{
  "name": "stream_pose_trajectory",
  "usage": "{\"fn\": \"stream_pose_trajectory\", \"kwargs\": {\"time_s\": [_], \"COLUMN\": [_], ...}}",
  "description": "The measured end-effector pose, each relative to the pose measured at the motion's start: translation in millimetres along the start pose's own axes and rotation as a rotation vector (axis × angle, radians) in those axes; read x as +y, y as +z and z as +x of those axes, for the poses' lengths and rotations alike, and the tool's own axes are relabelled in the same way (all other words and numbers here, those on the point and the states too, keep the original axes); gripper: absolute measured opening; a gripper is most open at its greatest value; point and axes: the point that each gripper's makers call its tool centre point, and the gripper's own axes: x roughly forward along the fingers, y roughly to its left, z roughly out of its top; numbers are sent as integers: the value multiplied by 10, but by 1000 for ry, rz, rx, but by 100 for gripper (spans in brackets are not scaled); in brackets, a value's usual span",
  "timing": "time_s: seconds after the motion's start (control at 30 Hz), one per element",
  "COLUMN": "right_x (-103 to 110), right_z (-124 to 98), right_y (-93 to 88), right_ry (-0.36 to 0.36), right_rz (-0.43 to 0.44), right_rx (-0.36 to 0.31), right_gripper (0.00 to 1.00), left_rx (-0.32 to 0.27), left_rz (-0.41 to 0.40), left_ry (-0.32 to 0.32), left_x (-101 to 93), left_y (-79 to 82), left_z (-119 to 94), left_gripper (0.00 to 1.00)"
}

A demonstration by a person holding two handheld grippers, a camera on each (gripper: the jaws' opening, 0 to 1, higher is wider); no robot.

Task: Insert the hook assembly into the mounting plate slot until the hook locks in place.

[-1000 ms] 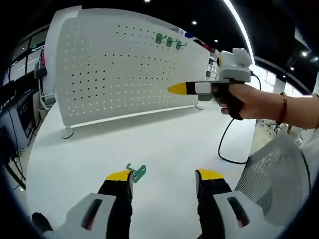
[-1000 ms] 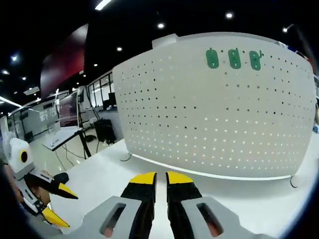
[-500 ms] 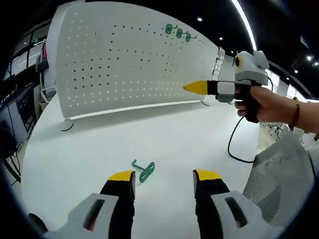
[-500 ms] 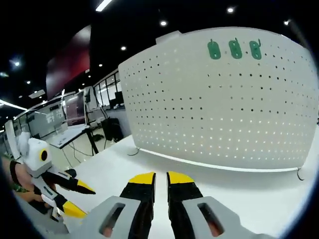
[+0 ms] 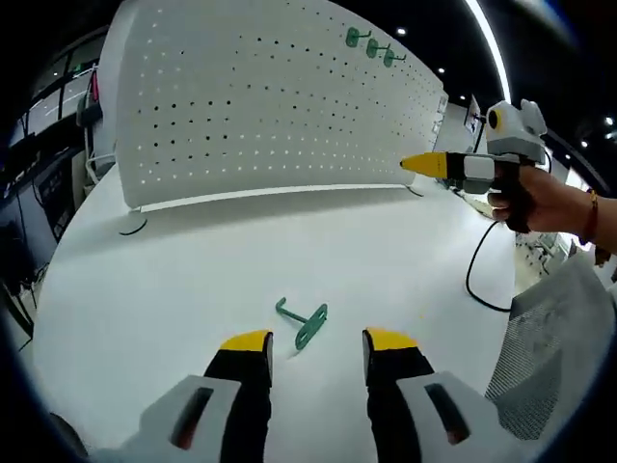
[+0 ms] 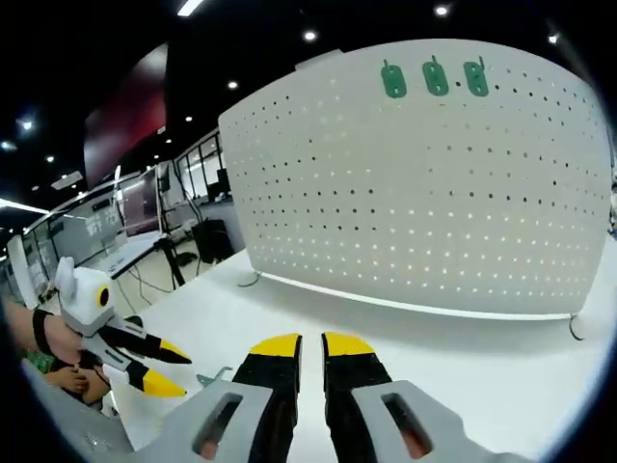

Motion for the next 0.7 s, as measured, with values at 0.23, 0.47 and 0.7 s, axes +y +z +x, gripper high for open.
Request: {"fn": "stream_pose_trajectory", "kwargs": {"time_s": [0.23,0.47,0.7], "right_x": [-56,-136,-181], "right_z": [-47,-108,-155], "right_y": [-49,-119,-198], "right_ry": [-17,-48,-72], "right_rz": [10,29,51], "right_rx": [10,20,26], "right_gripper": [7,6,6], "left_rx": [-6,1,19], "left_rz": [-37,-53,-45], "left_ry": [19,-10,-33], "left_x": [84,64,30], "left_y": [-33,-55,-108], "left_z": [80,197,247], "left_gripper": [29,25,17]}}
